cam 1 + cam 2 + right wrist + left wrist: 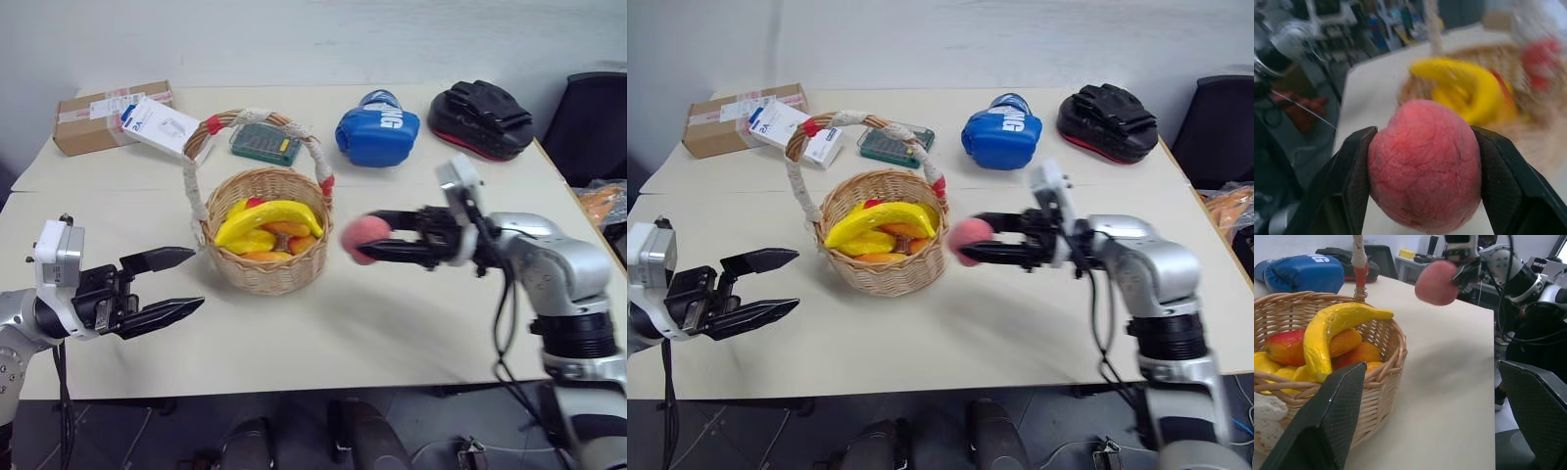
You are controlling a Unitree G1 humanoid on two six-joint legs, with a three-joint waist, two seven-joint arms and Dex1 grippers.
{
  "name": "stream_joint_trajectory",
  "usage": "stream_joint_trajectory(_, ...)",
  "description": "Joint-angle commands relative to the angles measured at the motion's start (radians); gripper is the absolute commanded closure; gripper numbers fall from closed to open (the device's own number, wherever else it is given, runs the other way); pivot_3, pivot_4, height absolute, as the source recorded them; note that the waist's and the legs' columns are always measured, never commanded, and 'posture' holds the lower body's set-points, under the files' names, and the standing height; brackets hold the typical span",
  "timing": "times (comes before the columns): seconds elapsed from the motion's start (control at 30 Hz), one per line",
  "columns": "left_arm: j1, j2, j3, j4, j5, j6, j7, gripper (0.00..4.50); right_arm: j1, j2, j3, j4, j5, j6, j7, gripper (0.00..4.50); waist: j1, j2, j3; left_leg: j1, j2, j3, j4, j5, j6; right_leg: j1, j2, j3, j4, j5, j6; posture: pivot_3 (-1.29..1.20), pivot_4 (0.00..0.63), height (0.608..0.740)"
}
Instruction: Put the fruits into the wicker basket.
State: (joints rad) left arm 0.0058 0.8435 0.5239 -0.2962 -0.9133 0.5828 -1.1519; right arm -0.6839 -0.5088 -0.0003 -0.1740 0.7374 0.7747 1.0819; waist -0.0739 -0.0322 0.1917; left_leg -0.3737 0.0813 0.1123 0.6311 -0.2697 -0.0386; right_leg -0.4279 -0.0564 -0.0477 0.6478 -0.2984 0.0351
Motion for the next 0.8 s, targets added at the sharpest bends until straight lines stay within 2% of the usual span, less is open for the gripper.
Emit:
stream_joint_trajectory(0.03,0.027,0.001,0.031,0.002,0.008,-0.023,-0.012,0.0,-0.059,0.12,0.059,-0.044,-0.06,-0.028,-0.176,1.95,0.001,0.0,0.0,0.0,0.0,-0.001,0.0,0.0,0.0,0.0,0.0,0.0,0.0,0.0,0.0,0.0,0.15,0.74)
stream_joint_trajectory(0.13,0.039,-0.002,0.039,-0.003,0.012,-0.028,-0.007,0.0,-0.105,0.212,0.111,0.015,-0.152,-0.092,-0.263,1.95,0.0,0.0,0.0,-0.001,0.0,0.0,-0.001,0.0,0.0,-0.002,-0.001,0.0,0.0,0.0,-0.001,0.0,0.15,0.74)
stream_joint_trajectory(0.23,0.043,-0.003,0.042,-0.008,0.014,-0.033,0.002,0.0,-0.129,0.241,0.167,0.074,-0.242,-0.162,-0.278,1.95,0.006,0.0,0.0,-0.004,0.0,0.0,-0.001,0.0,0.001,-0.002,-0.001,-0.001,-0.001,0.0,-0.001,0.0,0.15,0.74)
stream_joint_trajectory(0.37,0.05,-0.013,0.044,-0.022,0.013,-0.039,0.022,0.0,-0.135,0.252,0.179,0.088,-0.255,-0.181,-0.26,0.66,0.017,0.0,0.0,-0.006,-0.001,0.0,-0.001,-0.002,0.002,-0.004,-0.003,-0.001,-0.003,0.0,-0.001,0.0,0.15,0.74)
stream_joint_trajectory(0.43,0.053,-0.025,0.047,-0.034,0.013,-0.044,0.046,0.0,-0.118,0.224,0.153,0.069,-0.261,-0.226,-0.237,0.03,0.018,0.0,0.0,-0.009,-0.001,0.0,0.0,-0.002,0.003,-0.006,-0.003,-0.001,-0.003,0.0,-0.001,0.0,0.15,0.74)
stream_joint_trajectory(0.53,0.061,-0.03,0.048,-0.047,0.01,-0.043,0.056,0.0,-0.075,0.177,0.103,0.037,-0.217,-0.279,-0.16,0.03,0.021,0.0,0.0,-0.014,-0.001,-0.001,0.002,-0.001,0.003,-0.011,-0.003,-0.002,-0.002,0.0,0.0,0.0,0.15,0.74)
stream_joint_trajectory(0.67,0.067,-0.03,0.058,-0.047,0.011,-0.051,0.057,0.0,0.042,0.015,0.028,-0.054,-0.058,-0.141,-0.007,0.03,0.031,-0.001,0.0,-0.014,-0.001,-0.001,0.001,-0.001,0.003,-0.011,-0.003,-0.002,-0.002,0.0,0.0,0.0,0.15,0.74)
stream_joint_trajectory(0.8,0.066,-0.039,0.065,-0.051,0.007,-0.06,0.072,0.0,0.104,-0.13,-0.012,0.023,-0.094,-0.179,0.077,0.03,0.028,-0.001,0.0,-0.013,-0.003,0.0,0.002,-0.002,0.004,-0.011,-0.002,-0.001,-0.002,0.001,0.001,0.0,0.15,0.74)
